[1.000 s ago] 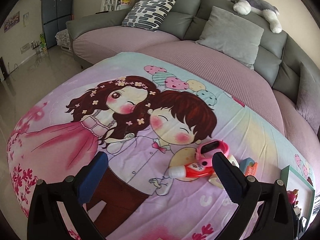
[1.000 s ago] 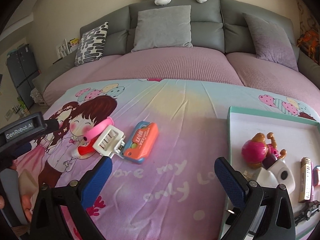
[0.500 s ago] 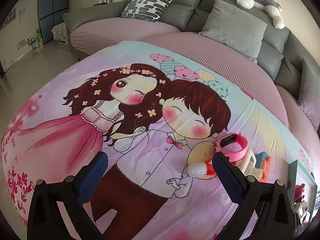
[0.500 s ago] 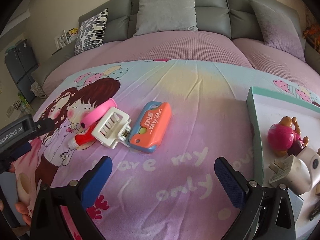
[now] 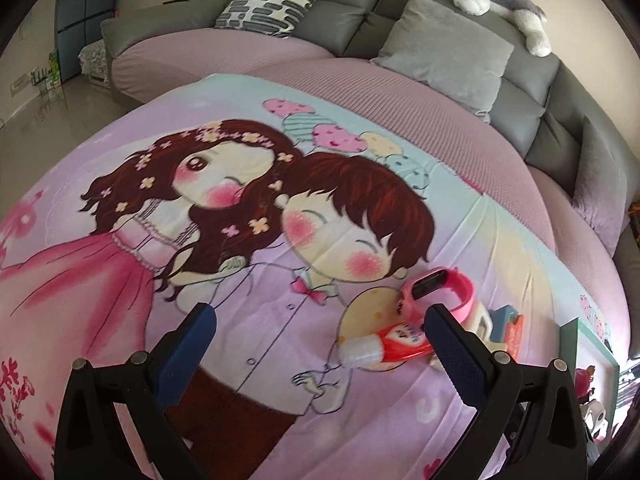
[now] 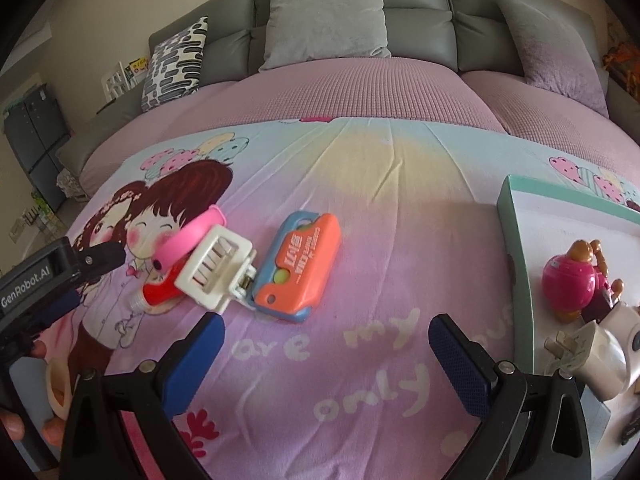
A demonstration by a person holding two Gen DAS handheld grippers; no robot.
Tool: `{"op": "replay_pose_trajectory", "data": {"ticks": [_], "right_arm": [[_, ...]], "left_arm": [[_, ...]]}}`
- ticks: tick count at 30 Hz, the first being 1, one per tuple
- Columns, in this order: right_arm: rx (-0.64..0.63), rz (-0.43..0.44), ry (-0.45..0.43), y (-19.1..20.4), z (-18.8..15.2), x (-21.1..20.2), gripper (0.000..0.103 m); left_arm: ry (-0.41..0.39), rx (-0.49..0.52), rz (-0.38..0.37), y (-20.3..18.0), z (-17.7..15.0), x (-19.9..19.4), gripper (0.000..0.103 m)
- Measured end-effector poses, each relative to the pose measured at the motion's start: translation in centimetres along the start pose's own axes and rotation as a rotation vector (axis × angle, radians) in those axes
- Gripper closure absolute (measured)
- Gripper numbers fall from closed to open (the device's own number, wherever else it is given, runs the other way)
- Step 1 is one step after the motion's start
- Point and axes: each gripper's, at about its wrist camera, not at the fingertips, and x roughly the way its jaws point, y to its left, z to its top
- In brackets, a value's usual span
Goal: Organize rigid objects
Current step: 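Grasp the pink watch with the left tool while the right tool grasps the orange toy knife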
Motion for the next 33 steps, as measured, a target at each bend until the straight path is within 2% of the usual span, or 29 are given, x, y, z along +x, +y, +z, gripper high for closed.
{"op": "replay_pose_trajectory", "data": {"ticks": [7, 20, 23, 26, 28, 30, 33], "right_arm": [[-0.043, -0.037, 0.008, 0.8, 1.1, 1.2, 0.0], [-0.053, -0.015, 0.031, 1.2, 2.0, 3.1, 0.001], [-0.051, -0.009, 0.03, 1.0, 2.1, 3.3, 0.002], [-0.054, -0.011, 0.029, 1.0, 2.0, 3.2, 0.004], [-0.072, -0.04, 0.036, 1.0, 2.0, 3.2, 0.008], [-0.092, -0.085, 0.041, 0.8, 1.8, 3.3, 0.01], [-0.057, -0.066, 0.039, 0.0, 2.0, 3.3, 0.01]], "left_arm": [[-0.011, 0.026, -0.058, -1.6, 0.3, 1.0, 0.0], [0.029, 0.106, -0.098, -4.2, -0.1, 3.1, 0.002], [0.037, 0.106, -0.129, -4.4, -0.2, 3.6, 0.011], [0.036, 0.1, -0.142, -4.5, -0.1, 3.7, 0.013], [0.039, 0.097, -0.153, -4.6, -0.1, 3.9, 0.015], [0.039, 0.096, -0.168, -4.7, -0.1, 3.9, 0.023], [0.035, 0.107, -0.165, -5.1, -0.1, 3.8, 0.027]]}}
